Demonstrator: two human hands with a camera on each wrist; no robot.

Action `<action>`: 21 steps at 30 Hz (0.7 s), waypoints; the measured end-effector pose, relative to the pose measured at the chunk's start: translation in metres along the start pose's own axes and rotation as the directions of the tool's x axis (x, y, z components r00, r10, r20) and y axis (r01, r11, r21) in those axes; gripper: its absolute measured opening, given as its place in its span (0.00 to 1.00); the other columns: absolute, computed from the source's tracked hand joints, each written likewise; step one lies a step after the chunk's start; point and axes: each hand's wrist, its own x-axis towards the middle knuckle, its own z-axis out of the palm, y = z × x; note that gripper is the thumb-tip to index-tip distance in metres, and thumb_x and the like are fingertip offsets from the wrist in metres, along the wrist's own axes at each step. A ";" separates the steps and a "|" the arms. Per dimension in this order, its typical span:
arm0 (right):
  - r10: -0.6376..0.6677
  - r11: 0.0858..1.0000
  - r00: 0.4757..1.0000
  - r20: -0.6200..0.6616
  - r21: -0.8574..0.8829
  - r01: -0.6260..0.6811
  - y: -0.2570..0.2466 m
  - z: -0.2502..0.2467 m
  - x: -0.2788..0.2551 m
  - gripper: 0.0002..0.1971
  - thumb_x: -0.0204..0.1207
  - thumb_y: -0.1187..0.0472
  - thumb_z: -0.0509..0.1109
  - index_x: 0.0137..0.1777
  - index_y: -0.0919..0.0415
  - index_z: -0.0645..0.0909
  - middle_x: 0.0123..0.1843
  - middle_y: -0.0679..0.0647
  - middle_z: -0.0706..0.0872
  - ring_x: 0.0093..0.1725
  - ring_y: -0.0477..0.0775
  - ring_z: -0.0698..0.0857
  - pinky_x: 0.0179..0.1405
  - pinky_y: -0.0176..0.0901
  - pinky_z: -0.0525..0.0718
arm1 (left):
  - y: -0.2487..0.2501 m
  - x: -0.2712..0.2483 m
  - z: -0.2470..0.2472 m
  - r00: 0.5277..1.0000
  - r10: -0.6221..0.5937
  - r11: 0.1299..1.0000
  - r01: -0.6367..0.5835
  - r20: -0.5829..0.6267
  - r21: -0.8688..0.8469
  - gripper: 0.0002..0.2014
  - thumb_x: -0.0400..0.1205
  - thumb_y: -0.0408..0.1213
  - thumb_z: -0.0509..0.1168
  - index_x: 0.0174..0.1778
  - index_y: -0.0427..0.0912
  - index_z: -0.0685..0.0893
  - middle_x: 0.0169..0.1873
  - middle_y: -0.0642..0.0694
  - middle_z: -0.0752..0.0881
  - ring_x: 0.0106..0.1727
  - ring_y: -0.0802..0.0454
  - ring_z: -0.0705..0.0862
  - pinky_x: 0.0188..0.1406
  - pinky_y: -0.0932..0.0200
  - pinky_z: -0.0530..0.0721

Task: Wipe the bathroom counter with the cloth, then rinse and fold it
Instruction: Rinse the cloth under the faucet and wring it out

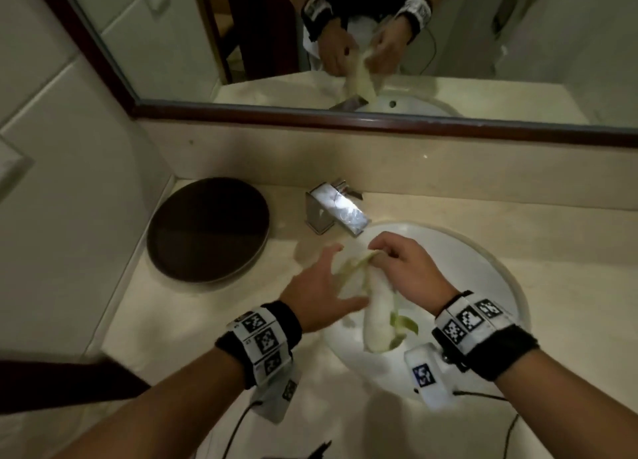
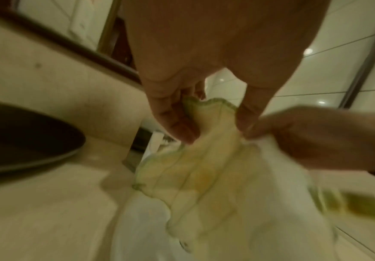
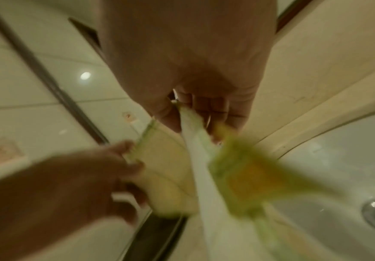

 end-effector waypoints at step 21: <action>0.134 0.849 0.986 -0.102 -0.502 -0.167 0.029 -0.001 0.154 0.18 0.80 0.41 0.62 0.37 0.52 0.81 0.36 0.54 0.83 0.42 0.62 0.83 0.38 0.46 0.75 | -0.049 0.094 0.001 0.988 -0.150 0.988 0.152 0.046 -0.041 0.10 0.82 0.47 0.65 0.49 0.45 0.84 0.43 0.50 0.87 0.49 0.49 0.84 0.46 0.60 0.78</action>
